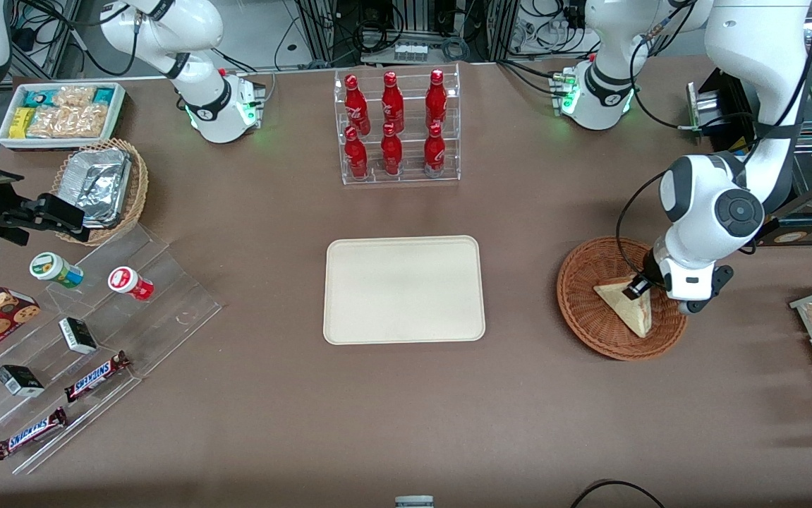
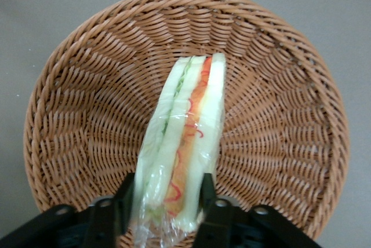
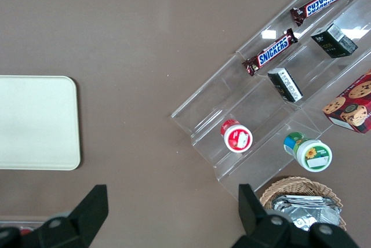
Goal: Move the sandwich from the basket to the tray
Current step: 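Lower the left gripper and close it on the wrapped sandwich, then lift the sandwich and carry it over the cream tray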
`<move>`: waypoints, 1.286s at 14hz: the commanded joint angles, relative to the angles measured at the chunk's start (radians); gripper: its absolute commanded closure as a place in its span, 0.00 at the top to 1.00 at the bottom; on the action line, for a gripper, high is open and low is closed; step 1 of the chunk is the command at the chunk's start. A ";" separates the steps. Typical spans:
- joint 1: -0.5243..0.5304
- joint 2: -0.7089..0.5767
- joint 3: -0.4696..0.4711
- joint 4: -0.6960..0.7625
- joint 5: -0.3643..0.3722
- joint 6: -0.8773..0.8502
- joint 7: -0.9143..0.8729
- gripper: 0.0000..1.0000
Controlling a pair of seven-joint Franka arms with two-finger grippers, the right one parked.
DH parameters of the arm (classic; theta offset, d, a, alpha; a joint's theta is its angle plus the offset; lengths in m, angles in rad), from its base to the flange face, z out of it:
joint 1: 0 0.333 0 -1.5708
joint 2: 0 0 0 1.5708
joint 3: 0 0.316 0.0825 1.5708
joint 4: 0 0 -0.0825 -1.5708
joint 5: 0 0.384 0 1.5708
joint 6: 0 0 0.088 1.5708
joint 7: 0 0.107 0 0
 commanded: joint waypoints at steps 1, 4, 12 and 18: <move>-0.009 -0.001 0.003 0.016 0.006 0.003 -0.028 0.00; -0.063 -0.050 -0.004 0.018 0.007 -0.018 -0.027 0.00; -0.446 0.039 -0.007 0.319 0.000 -0.305 -0.097 0.00; -0.641 0.314 -0.007 0.634 0.006 -0.304 -0.142 0.00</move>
